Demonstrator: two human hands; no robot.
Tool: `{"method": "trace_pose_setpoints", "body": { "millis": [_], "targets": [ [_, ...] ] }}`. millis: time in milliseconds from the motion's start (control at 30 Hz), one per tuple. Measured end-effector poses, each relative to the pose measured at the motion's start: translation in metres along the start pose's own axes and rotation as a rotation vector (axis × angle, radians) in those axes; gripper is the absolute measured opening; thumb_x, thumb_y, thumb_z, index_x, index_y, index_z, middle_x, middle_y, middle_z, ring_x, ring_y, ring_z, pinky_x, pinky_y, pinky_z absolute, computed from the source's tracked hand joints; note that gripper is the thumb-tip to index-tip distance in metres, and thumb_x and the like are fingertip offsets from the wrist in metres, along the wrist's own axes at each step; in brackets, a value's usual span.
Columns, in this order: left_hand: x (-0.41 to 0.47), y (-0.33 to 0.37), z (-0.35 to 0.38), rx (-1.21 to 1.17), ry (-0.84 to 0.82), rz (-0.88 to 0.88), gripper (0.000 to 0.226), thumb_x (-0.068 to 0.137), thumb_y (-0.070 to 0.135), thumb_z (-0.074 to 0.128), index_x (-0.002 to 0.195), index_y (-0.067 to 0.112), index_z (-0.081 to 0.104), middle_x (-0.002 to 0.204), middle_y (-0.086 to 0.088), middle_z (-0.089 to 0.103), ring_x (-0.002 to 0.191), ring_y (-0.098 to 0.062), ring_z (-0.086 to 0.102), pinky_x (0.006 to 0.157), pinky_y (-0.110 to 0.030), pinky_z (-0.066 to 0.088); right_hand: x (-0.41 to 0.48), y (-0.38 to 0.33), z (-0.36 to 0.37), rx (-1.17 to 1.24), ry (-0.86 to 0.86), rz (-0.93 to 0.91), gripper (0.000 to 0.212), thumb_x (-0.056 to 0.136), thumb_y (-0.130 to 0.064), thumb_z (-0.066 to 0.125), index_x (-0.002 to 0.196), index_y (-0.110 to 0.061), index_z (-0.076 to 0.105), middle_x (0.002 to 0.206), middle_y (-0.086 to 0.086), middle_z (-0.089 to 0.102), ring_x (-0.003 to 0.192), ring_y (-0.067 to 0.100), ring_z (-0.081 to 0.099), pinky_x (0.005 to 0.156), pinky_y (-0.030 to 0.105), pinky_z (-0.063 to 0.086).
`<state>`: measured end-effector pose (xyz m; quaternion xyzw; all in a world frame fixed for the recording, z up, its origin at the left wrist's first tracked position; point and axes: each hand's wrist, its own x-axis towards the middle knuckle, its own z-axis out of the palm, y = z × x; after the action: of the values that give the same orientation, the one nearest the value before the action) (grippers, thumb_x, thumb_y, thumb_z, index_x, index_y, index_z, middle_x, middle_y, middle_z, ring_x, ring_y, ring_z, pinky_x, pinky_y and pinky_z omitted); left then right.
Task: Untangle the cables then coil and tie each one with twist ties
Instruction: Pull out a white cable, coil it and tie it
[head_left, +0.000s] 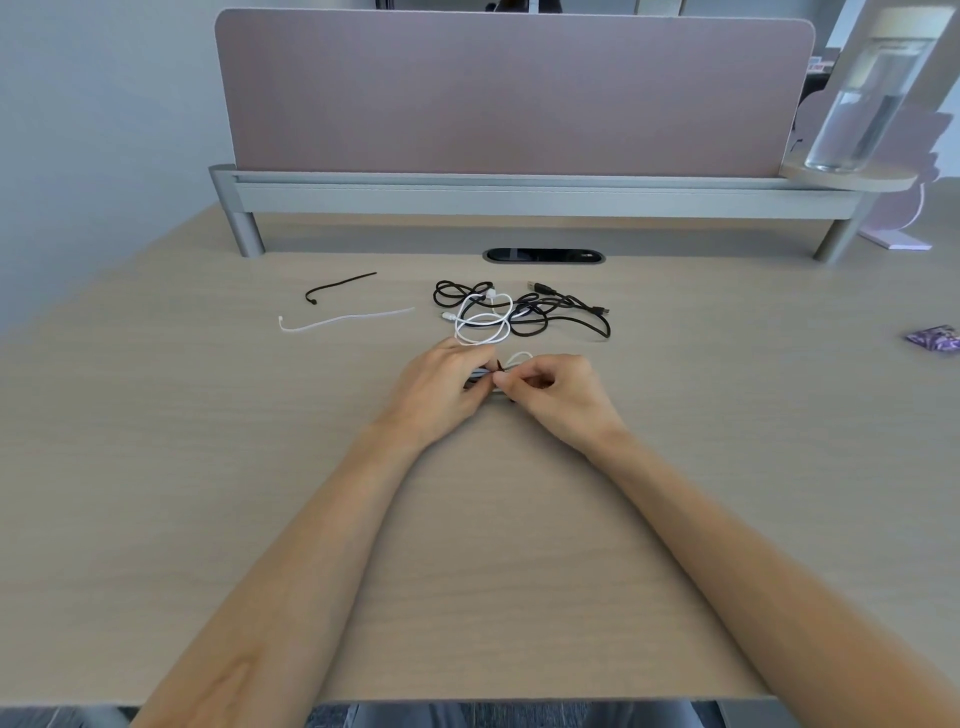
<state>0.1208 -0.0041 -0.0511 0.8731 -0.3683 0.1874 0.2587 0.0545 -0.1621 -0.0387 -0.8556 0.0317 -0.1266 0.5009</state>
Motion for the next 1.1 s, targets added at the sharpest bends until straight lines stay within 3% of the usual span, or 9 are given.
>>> {"method": "trace_pose_setpoints", "body": {
  "millis": [133, 267, 433, 600, 700, 800, 900, 1100],
  "targets": [
    [0.001, 0.000, 0.000, -0.021, -0.001, -0.009, 0.006, 0.087, 0.026, 0.063, 0.088, 0.020, 0.062, 0.087, 0.007, 0.065, 0.092, -0.016, 0.053, 0.066, -0.031, 0.041, 0.000, 0.006, -0.002, -0.074, 0.008, -0.021, 0.006, 0.081, -0.024, 0.074, 0.079, -0.019, 0.072, 0.076, -0.005, 0.069, 0.061, -0.001, 0.052, 0.059, 0.009, 0.039],
    [0.001, -0.003, -0.001, -0.070, -0.027, -0.007, 0.008, 0.086, 0.029, 0.060, 0.086, 0.021, 0.060, 0.081, 0.010, 0.060, 0.088, -0.015, 0.054, 0.069, -0.036, 0.047, 0.006, 0.005, 0.005, -0.057, 0.081, -0.035, 0.008, 0.080, -0.024, 0.076, 0.080, -0.021, 0.068, 0.070, -0.012, 0.061, 0.059, -0.003, 0.051, 0.059, 0.008, 0.039],
    [0.001, -0.004, 0.000, -0.077, -0.016, -0.002, 0.005, 0.087, 0.027, 0.063, 0.087, 0.022, 0.062, 0.081, 0.017, 0.056, 0.090, -0.015, 0.054, 0.071, -0.038, 0.049, 0.011, 0.003, 0.004, 0.030, 0.093, -0.100, 0.008, 0.089, -0.020, 0.067, 0.094, -0.019, 0.073, 0.085, -0.007, 0.070, 0.077, -0.002, 0.060, 0.067, 0.008, 0.041],
    [0.000, -0.005, 0.000, -0.088, -0.017, -0.005, 0.011, 0.085, 0.030, 0.059, 0.089, 0.020, 0.063, 0.087, 0.007, 0.066, 0.088, -0.017, 0.055, 0.071, -0.040, 0.050, 0.020, -0.003, 0.008, 0.136, 0.006, -0.062, 0.013, 0.090, -0.009, 0.062, 0.081, -0.014, 0.070, 0.083, 0.001, 0.067, 0.056, -0.004, 0.055, 0.055, 0.015, 0.047],
    [0.000, -0.005, 0.001, -0.098, -0.021, -0.007, 0.013, 0.084, 0.031, 0.056, 0.088, 0.020, 0.062, 0.088, 0.009, 0.067, 0.088, -0.018, 0.056, 0.071, -0.040, 0.050, 0.022, -0.002, 0.009, 0.054, -0.002, -0.054, 0.014, 0.092, -0.014, 0.059, 0.081, -0.018, 0.067, 0.077, -0.008, 0.063, 0.057, -0.007, 0.052, 0.059, 0.012, 0.040],
    [0.000, -0.005, 0.001, -0.085, -0.048, -0.003, 0.012, 0.085, 0.031, 0.057, 0.089, 0.021, 0.062, 0.089, 0.010, 0.067, 0.091, -0.017, 0.055, 0.072, -0.039, 0.050, 0.019, -0.006, 0.006, 0.085, 0.050, -0.087, 0.015, 0.097, -0.014, 0.053, 0.085, -0.012, 0.062, 0.064, -0.013, 0.049, 0.051, -0.006, 0.045, 0.052, 0.010, 0.034],
    [0.000, -0.002, -0.002, -0.041, -0.061, 0.007, 0.010, 0.089, 0.028, 0.060, 0.089, 0.018, 0.062, 0.085, 0.004, 0.065, 0.093, -0.020, 0.054, 0.070, -0.038, 0.048, 0.016, -0.008, 0.004, 0.131, 0.094, -0.134, 0.013, 0.098, -0.014, 0.050, 0.089, -0.011, 0.059, 0.070, -0.007, 0.052, 0.058, -0.002, 0.043, 0.056, 0.011, 0.037],
    [-0.004, -0.003, -0.004, 0.028, -0.122, 0.077, 0.024, 0.092, 0.042, 0.036, 0.082, 0.025, 0.049, 0.081, 0.006, 0.061, 0.088, -0.018, 0.051, 0.074, -0.041, 0.049, 0.012, -0.013, 0.003, 0.182, 0.094, -0.174, 0.011, 0.097, -0.006, 0.050, 0.088, -0.007, 0.057, 0.079, -0.004, 0.061, 0.058, -0.007, 0.049, 0.058, 0.009, 0.037]
  ]
}}
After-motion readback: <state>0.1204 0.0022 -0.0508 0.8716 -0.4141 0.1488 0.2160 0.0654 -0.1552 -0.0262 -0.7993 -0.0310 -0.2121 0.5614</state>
